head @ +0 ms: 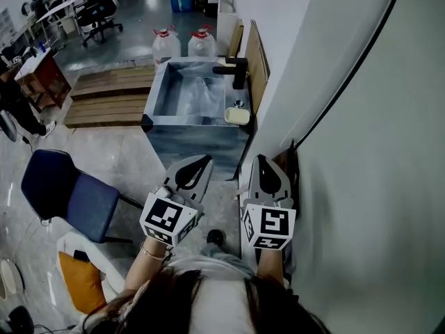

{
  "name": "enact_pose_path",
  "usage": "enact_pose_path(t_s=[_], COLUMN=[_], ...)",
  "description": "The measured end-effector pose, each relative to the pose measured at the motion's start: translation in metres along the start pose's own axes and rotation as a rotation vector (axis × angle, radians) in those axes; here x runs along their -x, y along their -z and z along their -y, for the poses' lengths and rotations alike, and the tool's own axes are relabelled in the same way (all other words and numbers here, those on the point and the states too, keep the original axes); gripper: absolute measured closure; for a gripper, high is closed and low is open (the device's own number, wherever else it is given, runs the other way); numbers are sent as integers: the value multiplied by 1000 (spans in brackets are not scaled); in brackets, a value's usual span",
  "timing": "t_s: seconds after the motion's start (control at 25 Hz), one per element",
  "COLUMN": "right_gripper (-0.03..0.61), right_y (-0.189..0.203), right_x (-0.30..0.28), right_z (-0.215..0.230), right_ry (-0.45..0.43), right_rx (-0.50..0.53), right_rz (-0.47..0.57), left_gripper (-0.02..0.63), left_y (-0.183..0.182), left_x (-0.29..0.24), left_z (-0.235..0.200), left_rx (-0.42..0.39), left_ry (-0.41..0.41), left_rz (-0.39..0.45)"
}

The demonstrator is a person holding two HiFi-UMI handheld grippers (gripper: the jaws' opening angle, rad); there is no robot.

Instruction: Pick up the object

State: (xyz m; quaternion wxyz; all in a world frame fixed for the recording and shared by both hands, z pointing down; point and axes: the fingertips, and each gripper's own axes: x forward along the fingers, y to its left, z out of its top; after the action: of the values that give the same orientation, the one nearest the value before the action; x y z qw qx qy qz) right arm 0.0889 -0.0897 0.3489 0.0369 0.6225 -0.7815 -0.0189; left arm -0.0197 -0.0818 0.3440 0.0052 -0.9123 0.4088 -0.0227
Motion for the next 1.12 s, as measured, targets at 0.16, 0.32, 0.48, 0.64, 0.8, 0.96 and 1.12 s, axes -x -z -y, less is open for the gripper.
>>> enact_pose_path(t_s=[0.16,0.32,0.48,0.64,0.8,0.96,1.12], right_gripper=[552,552,552,552,552,552,552], right_y=[2,7,10,17,21,28,36], right_x=[-22,-41,-55,-65,-76,-88,-101], right_z=[11,21,27,32,38,45,46], right_ry=[-10,-30,-58,-77,-85,-85,-89], right_rx=[14,18,14,14,16,11,24], right_rz=[-8,-18,-27,-36,-49,-64,-82], left_gripper=[604,604,604,604,604,604,604], left_y=[2,4,2,9,13,18,20], left_x=[-22,-43,-59,-70,-81,-92,-103], left_z=[-8,-10,-13,-12,-13,-16,-24], left_rx=[-3,-1,-7,-3,7,11,17], left_ry=[-7,-11,-24,-26,-22,-17,-10], left_rz=[-10,-22,-18,-26,-38,-47,-48])
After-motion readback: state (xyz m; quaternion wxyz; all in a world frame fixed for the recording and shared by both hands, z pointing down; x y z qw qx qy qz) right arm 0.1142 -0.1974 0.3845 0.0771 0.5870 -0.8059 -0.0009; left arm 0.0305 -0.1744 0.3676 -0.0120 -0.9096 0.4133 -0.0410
